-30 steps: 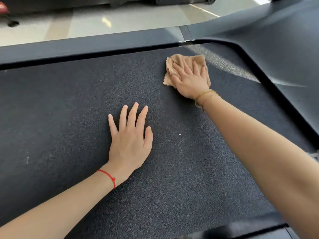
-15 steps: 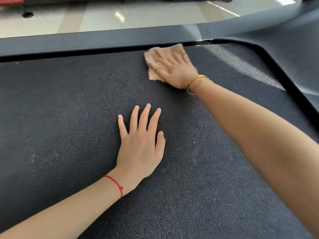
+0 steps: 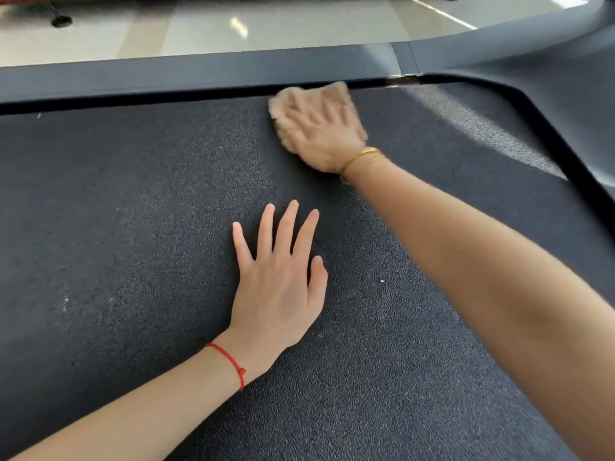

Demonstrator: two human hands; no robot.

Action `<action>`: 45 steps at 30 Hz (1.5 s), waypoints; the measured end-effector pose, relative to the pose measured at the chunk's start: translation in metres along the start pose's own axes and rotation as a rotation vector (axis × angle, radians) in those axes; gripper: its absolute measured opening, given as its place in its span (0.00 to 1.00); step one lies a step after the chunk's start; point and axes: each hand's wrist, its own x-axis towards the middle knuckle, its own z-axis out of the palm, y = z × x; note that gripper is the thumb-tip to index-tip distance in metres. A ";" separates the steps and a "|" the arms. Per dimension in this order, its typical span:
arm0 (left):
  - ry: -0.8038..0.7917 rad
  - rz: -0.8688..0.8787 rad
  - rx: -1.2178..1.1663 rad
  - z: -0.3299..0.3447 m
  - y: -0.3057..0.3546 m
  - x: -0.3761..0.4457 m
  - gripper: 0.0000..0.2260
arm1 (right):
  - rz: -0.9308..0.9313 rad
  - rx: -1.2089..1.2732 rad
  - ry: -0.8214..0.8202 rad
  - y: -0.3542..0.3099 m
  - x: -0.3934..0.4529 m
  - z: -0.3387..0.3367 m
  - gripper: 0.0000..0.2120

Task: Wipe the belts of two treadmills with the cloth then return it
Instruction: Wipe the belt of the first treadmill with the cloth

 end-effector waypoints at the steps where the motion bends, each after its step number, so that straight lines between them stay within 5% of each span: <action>1: 0.001 0.000 0.001 0.000 0.000 0.000 0.28 | -0.088 -0.011 -0.015 -0.023 -0.002 0.005 0.26; 6: 0.005 0.002 -0.003 -0.001 -0.001 0.000 0.28 | -0.285 -0.003 -0.007 -0.038 -0.022 0.009 0.25; 15: 0.029 -0.009 -0.070 -0.004 -0.001 -0.001 0.28 | 0.139 0.022 0.045 0.084 -0.092 -0.004 0.27; 29: 0.074 -0.043 -0.104 -0.005 -0.038 -0.027 0.25 | -0.186 0.021 0.012 0.002 -0.254 0.023 0.28; 38: 0.082 -0.129 -0.118 -0.008 -0.087 -0.060 0.25 | 0.149 0.103 0.034 -0.034 -0.189 0.020 0.25; 45: 0.115 -0.145 -0.118 -0.006 -0.085 -0.062 0.24 | -0.205 0.017 0.058 -0.078 -0.271 0.046 0.26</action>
